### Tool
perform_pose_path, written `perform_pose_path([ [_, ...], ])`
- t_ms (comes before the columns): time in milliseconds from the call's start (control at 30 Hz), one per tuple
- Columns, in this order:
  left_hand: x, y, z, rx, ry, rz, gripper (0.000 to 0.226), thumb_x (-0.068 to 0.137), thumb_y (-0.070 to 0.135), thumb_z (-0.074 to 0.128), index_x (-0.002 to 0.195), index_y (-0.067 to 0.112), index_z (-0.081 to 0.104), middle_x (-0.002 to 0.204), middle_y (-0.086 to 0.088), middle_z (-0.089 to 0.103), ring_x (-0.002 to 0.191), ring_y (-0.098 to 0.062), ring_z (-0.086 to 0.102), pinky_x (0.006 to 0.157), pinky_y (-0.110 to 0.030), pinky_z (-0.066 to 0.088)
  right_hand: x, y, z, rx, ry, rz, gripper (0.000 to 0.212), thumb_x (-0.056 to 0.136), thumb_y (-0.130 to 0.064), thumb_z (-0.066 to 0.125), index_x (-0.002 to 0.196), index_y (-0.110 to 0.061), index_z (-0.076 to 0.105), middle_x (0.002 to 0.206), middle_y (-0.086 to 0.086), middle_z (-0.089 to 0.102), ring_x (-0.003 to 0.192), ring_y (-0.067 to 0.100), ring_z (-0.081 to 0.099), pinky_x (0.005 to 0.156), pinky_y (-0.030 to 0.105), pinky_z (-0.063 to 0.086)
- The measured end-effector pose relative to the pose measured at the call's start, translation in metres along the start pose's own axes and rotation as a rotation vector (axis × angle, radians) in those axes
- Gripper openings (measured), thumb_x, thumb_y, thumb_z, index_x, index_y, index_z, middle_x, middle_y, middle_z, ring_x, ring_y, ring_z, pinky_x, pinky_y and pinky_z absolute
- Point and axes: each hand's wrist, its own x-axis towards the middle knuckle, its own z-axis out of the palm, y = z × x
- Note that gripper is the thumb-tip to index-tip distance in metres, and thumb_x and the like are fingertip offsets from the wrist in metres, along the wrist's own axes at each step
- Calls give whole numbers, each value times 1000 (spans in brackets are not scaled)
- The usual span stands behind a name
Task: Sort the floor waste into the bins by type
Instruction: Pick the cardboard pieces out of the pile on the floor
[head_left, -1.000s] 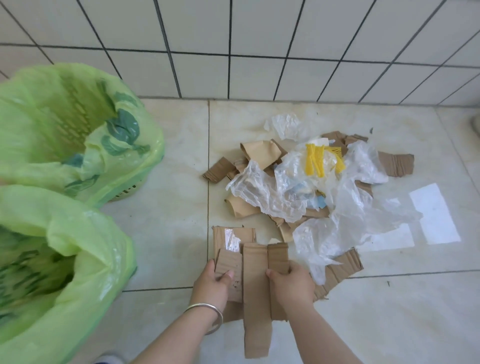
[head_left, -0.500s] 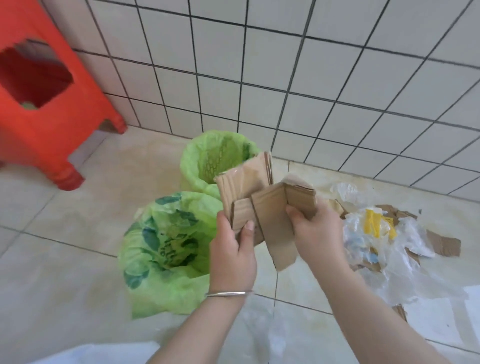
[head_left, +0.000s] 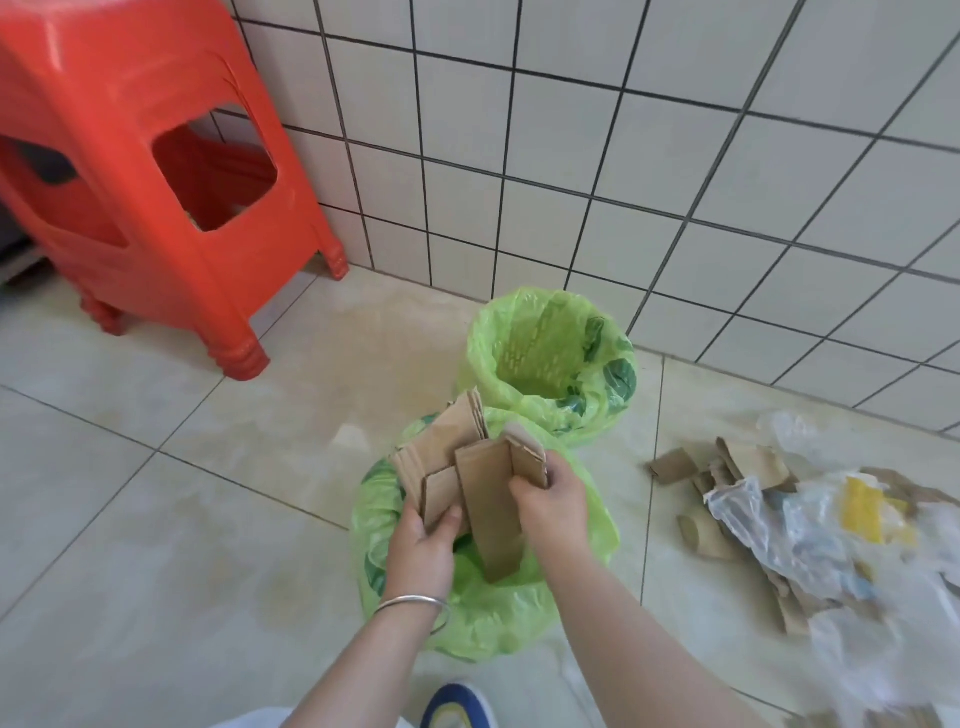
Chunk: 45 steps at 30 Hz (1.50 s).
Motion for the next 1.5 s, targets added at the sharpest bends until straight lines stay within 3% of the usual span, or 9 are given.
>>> perform_pose_path([
  [167, 30, -22, 13, 372, -105, -200, 38, 87, 9, 57, 125, 14, 55, 118, -6, 64, 111, -27, 59, 86, -24, 41, 20, 39, 11, -63, 22, 210, 18, 87, -4, 55, 89, -20, 63, 78, 2, 62, 78, 22, 57, 68, 29, 44],
  [300, 46, -32, 24, 563, -220, -351, 46, 77, 21, 60, 122, 16, 55, 119, -10, 64, 109, -29, 60, 93, -30, 48, 27, 47, 13, -176, 14, 276, 53, 80, -8, 62, 131, -19, 50, 118, 2, 64, 108, 25, 60, 91, 31, 49],
  [400, 50, -30, 29, 575, -91, -343, 65, 74, 19, 62, 135, 16, 42, 129, -12, 57, 117, -31, 56, 99, -36, 46, 22, 43, 11, -291, 28, 228, 61, 80, -9, 60, 137, -19, 40, 127, 2, 57, 113, 25, 58, 93, 34, 50],
  [500, 37, -19, 31, 548, 44, -200, 75, 75, 14, 65, 143, 14, 33, 142, -13, 42, 131, -30, 43, 108, -39, 38, 14, 38, 9, -410, 14, 106, 50, 81, -9, 56, 129, -20, 48, 128, 1, 54, 113, 23, 56, 94, 33, 48],
  [633, 10, 1, 39, 709, 93, 189, 55, 78, 11, 65, 131, 11, 50, 146, -12, 37, 136, -30, 31, 112, -39, 28, 0, 17, -4, -372, 29, -75, 33, 86, -10, 52, 117, -19, 57, 121, -2, 56, 114, 16, 54, 93, 26, 42],
  [767, -26, 23, 75, 649, -42, 529, 34, 80, 2, 62, 113, 12, 62, 123, -6, 53, 114, -25, 51, 92, -31, 39, -20, 6, -47, -148, 159, -138, 26, 86, -7, 50, 106, -20, 62, 107, -4, 64, 97, 11, 59, 89, 25, 48],
  [900, -74, 28, 144, 607, -328, 644, 27, 83, 2, 58, 107, 14, 60, 105, 8, 48, 91, -12, 59, 73, -27, 45, -35, 28, -130, 11, 363, -85, 22, 87, -8, 47, 93, -26, 58, 95, -5, 67, 90, 13, 62, 81, 28, 50],
  [1200, -147, -44, 276, 789, -782, 445, 22, 87, 13, 53, 105, 21, 62, 113, 6, 59, 89, -11, 60, 84, -32, 51, -49, 129, -260, 101, 607, 285, 22, 85, -8, 44, 88, -23, 60, 79, -8, 65, 80, 16, 65, 70, 30, 50],
  [1500, -147, -159, 357, 1261, -974, 132, 34, 90, 19, 46, 122, 17, 58, 129, -7, 55, 120, -23, 52, 98, -26, 40, -27, 257, -328, 246, 827, 738, 23, 91, -9, 43, 108, -14, 58, 96, 4, 59, 85, 19, 48, 75, 27, 39],
])
